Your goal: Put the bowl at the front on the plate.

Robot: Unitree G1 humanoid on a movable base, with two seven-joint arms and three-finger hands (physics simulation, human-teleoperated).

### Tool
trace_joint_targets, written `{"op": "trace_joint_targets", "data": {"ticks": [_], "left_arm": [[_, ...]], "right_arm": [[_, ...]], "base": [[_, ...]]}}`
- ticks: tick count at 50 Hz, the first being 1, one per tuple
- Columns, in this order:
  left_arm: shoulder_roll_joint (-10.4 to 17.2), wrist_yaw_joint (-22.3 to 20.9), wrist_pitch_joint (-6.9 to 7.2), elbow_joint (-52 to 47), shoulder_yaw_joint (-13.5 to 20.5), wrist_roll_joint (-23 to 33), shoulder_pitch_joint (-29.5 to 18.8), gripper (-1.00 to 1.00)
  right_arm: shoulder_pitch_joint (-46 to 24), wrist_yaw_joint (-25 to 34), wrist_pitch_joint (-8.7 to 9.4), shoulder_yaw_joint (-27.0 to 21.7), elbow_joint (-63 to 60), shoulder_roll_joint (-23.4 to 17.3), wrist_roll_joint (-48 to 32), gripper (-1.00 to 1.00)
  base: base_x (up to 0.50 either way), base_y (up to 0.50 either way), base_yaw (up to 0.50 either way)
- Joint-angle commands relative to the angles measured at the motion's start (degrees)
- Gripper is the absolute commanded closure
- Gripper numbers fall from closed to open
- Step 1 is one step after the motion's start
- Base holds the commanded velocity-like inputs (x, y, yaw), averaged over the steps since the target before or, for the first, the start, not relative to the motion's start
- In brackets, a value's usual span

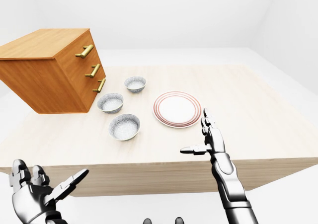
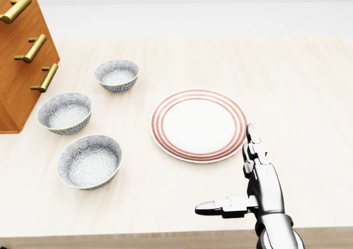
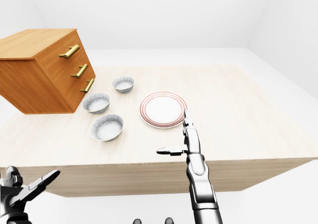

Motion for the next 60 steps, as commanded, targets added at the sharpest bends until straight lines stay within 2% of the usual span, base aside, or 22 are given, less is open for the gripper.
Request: {"op": "trace_joint_targets", "data": {"ticks": [1,2,3,6,7,9,12,14,15,16,19,20,22,25,29,60], "left_arm": [[-1.5,0.0,-1.12,2.3,8.3,-2.8,1.4,-1.0],[-1.6,0.0,-2.03,2.9,9.0,-2.6,1.4,-1.0],[-1.0,-0.7,-1.73,3.9,10.0,-3.0,1.6,-1.0],[0.1,-2.1,-2.85,6.4,11.2,-3.7,1.0,-1.0],[0.7,-2.6,-3.65,8.3,11.6,-3.5,0.8,-1.0],[1.2,-2.2,-2.93,9.5,12.2,-3.1,0.7,-1.0],[0.5,-3.0,-4.22,8.5,12.8,-3.0,1.5,-1.0],[0.0,-4.4,-3.87,7.5,13.7,-3.6,2.2,-1.0],[0.0,-4.8,-3.4,7.3,14.0,-3.7,2.3,-1.0],[-0.1,-5.0,-2.25,6.9,14.4,-4.2,2.2,-1.0],[-0.3,-5.1,-1.01,6.1,15.1,-4.5,1.9,-1.0],[-0.5,-5.5,-1.93,6.3,15.1,-4.3,1.8,-1.0],[-0.6,-5.7,-1.85,6.2,15.2,-4.2,1.8,-1.0],[-1.1,-5.9,-0.65,4.4,15.7,-4.5,2.3,-1.0],[-1.7,-6.1,-0.47,3.7,15.9,-3.7,2.1,-1.0],[-1.8,-6.3,-0.37,3.6,16.1,-3.5,1.9,-1.0]], "right_arm": [[-0.2,-0.2,0.4,-0.2,0.4,-0.1,0.2,-1.0],[-0.2,-0.2,0.28,-0.2,0.5,-0.1,0.3,-1.0],[-0.2,-0.3,0.3,-0.2,0.5,0.0,0.2,-1.0],[-0.2,-0.3,0.3,-0.2,0.5,0.0,0.2,-1.0],[-0.4,-0.3,0.4,-0.2,0.7,-0.1,0.2,-1.0],[-0.4,-0.3,0.4,-0.2,0.8,-0.1,0.2,-1.0],[-0.5,-0.4,0.45,-0.1,0.8,-0.1,0.1,-1.0],[-0.5,-0.4,-0.01,-0.2,1.3,-0.1,0.1,-1.0],[-0.5,-0.4,0.03,-0.2,1.3,-0.1,0.2,-1.0],[-0.5,-0.4,0.23,-0.2,1.2,-0.1,0.1,-1.0],[-0.4,-0.6,0.81,-0.1,0.7,0.0,0.0,-1.0],[-0.4,-0.6,0.98,0.0,0.5,0.0,-0.1,-1.0],[-0.2,-0.8,1.54,0.1,-0.2,0.1,-0.2,-1.0],[-0.3,-0.8,1.72,0.1,-0.2,0.1,-0.3,-1.0],[-0.4,-0.9,1.32,0.1,0.6,0.0,-0.6,-1.0],[-0.4,-0.9,1.33,0.1,0.6,0.0,-0.7,-1.0]], "base": [[0.0,0.0,0.0],[0.0,0.0,0.0],[0.0,0.0,0.0],[0.0,0.0,0.0],[0.0,0.0,0.0],[0.0,0.0,0.0],[0.0,0.0,0.0],[0.0,0.0,0.0],[0.0,0.0,0.0],[0.0,0.0,0.0],[0.0,0.0,0.0],[0.0,0.0,0.0],[0.0,0.0,0.0],[0.0,0.0,0.0],[0.0,0.0,0.0],[0.0,0.0,0.0]]}}
